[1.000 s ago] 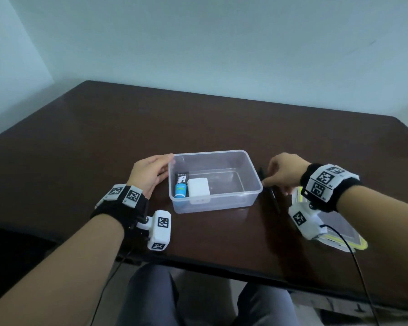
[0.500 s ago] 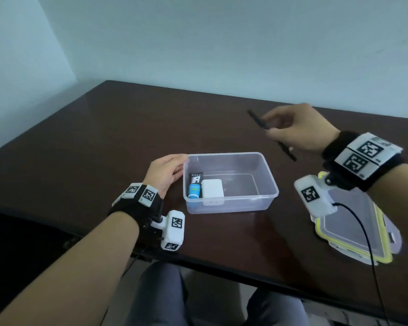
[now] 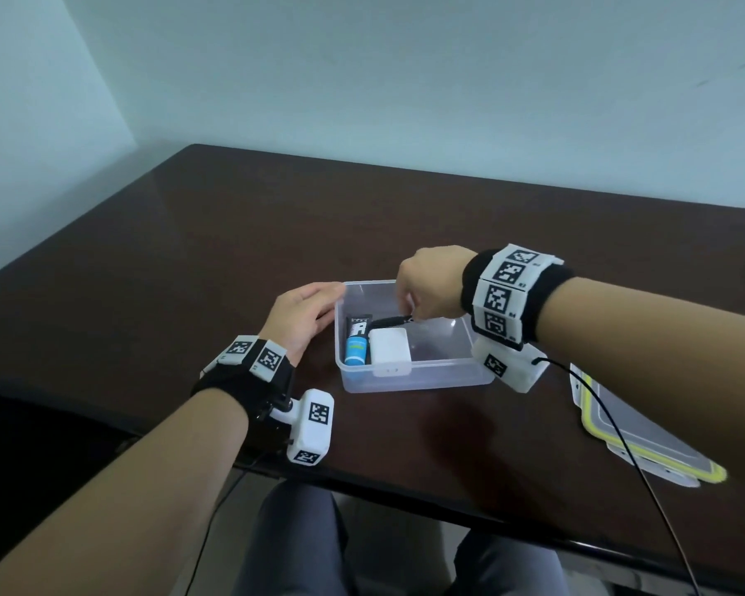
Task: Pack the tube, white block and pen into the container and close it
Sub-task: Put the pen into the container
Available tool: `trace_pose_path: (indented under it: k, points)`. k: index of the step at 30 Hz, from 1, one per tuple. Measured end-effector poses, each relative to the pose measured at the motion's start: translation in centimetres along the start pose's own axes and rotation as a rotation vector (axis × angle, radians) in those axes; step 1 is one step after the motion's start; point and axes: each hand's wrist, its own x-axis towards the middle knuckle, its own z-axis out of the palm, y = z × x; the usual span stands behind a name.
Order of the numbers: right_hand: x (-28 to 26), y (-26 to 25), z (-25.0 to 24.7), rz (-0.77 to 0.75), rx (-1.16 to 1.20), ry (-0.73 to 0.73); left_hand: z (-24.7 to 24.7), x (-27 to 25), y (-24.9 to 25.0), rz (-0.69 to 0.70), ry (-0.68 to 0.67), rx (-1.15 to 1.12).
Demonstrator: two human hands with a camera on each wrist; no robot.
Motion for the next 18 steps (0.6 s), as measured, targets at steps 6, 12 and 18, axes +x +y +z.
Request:
trace_pose_path:
  k: [6, 12, 18]
  points:
    - [-0.2, 1.1, 0.4, -0.004, 0.135, 0.025, 0.1, -0.2, -0.1, 0.007, -0.007, -0.016]
    - [-2.0, 2.7, 0.5, 0.052, 0.365, 0.151, 0.1, -0.2, -0.2, -0.009, -0.021, 0.004]
    - [-7.1, 5.9, 0.6, 0.168, 0.575, 0.367, 0.7, 0.1, -0.5, -0.018, 0.046, 0.036]
